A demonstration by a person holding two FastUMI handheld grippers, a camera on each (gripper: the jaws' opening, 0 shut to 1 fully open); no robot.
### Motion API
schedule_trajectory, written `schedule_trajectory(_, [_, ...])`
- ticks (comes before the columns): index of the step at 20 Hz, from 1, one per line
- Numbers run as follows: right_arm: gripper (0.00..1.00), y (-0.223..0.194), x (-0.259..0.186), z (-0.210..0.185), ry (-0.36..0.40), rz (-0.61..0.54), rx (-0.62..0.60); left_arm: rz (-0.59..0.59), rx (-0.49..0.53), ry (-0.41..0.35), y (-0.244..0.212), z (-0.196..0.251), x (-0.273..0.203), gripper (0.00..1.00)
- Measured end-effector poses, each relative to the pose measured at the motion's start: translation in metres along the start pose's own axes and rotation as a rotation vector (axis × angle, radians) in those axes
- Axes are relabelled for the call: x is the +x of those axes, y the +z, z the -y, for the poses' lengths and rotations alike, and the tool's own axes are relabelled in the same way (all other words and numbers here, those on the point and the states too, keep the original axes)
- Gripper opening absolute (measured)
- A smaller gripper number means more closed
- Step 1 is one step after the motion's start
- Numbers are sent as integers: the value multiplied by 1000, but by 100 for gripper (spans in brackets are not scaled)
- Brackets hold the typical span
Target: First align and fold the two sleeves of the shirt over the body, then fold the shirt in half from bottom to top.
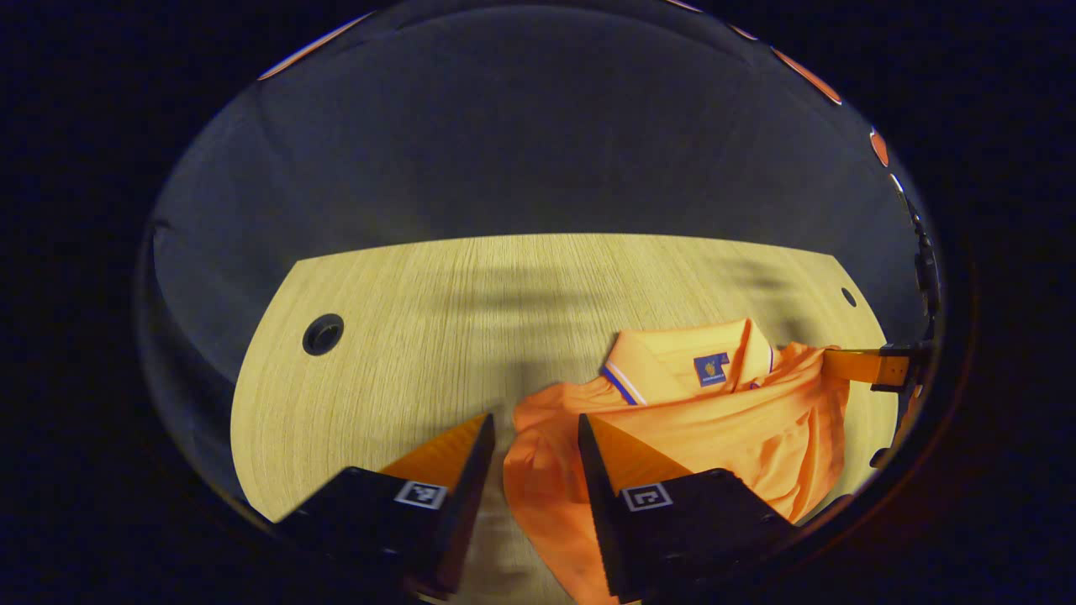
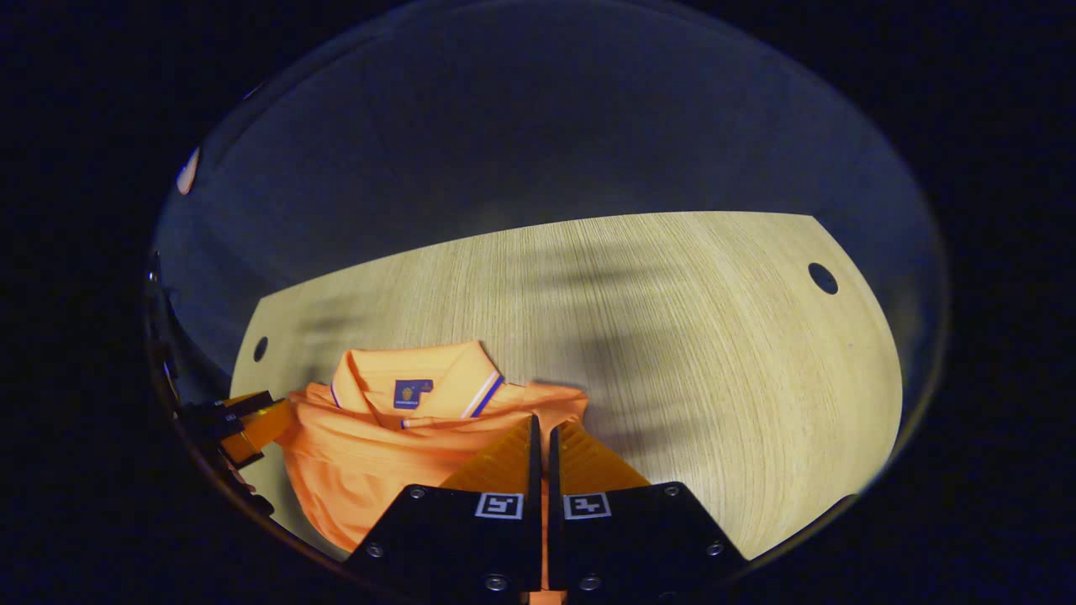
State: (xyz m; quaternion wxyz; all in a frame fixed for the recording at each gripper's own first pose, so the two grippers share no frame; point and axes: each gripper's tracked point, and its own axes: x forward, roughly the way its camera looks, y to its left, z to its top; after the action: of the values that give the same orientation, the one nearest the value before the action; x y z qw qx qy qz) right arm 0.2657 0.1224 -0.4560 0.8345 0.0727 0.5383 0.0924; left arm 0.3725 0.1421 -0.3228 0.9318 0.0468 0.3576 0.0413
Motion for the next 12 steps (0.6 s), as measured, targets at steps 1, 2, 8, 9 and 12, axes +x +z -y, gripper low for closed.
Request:
schedule_trajectory(1, [4, 6, -2, 2, -1, 19, 1, 29, 0, -9, 9, 3, -7, 77])
schedule_trajectory(2, [4, 9, -5, 2, 2, 36, 4, 48, 9, -8, 15, 4, -15, 87])
schedule_trajectory(8, [86, 29, -54, 6, 19, 132, -33, 139, -25, -11, 40, 14, -73, 99])
schedule_trajectory(9, [92, 31, -67, 4, 21, 166, -47, 160, -37, -10, 42, 17, -87, 99])
schedule_trajectory(12, [95, 31, -103, 0, 19, 272, -116, 243, -45, -9, 44, 21, -134, 99])
